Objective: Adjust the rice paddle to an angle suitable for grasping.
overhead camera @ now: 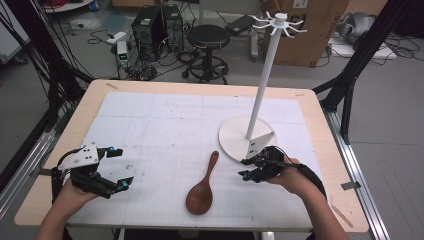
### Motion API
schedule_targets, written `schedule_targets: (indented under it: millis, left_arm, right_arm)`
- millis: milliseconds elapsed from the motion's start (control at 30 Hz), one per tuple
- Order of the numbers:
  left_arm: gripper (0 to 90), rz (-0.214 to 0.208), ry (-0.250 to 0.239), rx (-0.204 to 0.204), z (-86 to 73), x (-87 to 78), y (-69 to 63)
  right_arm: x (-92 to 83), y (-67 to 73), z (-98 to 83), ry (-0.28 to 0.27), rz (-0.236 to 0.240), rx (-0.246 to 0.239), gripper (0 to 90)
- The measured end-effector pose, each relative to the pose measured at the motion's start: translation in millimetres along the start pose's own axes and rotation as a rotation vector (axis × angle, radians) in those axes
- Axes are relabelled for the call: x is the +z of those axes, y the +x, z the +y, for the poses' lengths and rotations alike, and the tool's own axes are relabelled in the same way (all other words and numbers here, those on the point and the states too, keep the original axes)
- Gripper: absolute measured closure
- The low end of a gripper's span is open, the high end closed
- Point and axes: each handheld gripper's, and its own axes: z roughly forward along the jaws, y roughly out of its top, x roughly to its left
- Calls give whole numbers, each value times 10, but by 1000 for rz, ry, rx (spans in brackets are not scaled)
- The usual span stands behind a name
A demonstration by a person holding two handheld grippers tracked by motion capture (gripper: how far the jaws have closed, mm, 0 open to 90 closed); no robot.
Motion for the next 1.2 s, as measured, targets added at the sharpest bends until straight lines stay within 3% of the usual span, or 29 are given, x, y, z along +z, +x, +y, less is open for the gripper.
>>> schedule_targets:
  millis: [167,267,367,933,1200]
  left_arm:
    - [17,-1,1,-3,-5,-1,0]
    - [17,0,1,-3,-4,-1,-1]
    - [17,-1,1,-3,-5,-1,0]
    - [17,-3,4,-1,-10,0,3]
    - [17,-3,1,1,-8,-9,9]
  right_arm:
    - [60,-15,48,37,1,-9,689]
    - [102,-21,127,83,8,-17,822]
    - [150,-23,189,108,-3,-30,888]
    - [582,-32,478,229,14,-85,893]
    - [727,-115,578,282,-15,-68,893]
